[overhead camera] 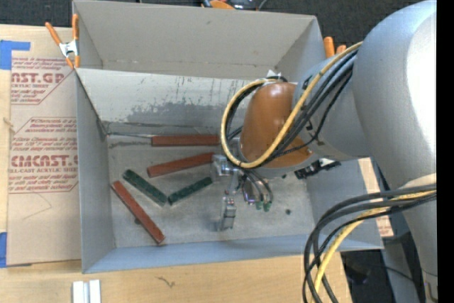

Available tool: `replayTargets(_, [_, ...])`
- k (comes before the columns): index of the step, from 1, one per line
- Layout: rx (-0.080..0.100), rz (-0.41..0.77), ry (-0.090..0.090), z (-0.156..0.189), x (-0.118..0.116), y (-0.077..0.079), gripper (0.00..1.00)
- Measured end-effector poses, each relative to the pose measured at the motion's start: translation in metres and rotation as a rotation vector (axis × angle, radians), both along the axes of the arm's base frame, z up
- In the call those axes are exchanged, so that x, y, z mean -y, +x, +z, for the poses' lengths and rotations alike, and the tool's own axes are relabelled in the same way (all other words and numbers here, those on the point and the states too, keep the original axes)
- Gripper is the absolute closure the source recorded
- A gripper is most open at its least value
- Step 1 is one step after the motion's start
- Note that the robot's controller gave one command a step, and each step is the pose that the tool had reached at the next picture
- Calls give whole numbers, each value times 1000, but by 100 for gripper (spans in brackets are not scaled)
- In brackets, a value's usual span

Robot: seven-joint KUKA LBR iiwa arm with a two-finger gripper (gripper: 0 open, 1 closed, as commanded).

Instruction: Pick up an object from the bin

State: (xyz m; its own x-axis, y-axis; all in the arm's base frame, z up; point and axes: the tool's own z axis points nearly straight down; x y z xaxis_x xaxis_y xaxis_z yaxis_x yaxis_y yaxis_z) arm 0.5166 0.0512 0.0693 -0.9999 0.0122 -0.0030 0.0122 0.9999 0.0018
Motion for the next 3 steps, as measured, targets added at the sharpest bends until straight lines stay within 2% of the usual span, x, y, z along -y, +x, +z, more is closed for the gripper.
replayTargets(1, [-5,-140,1,0,-66,44,0])
replayTargets(2, [-2,-143,-2,1,-63,44,100])
replayTargets(3, [6,-85,1,162,-47,51,100])
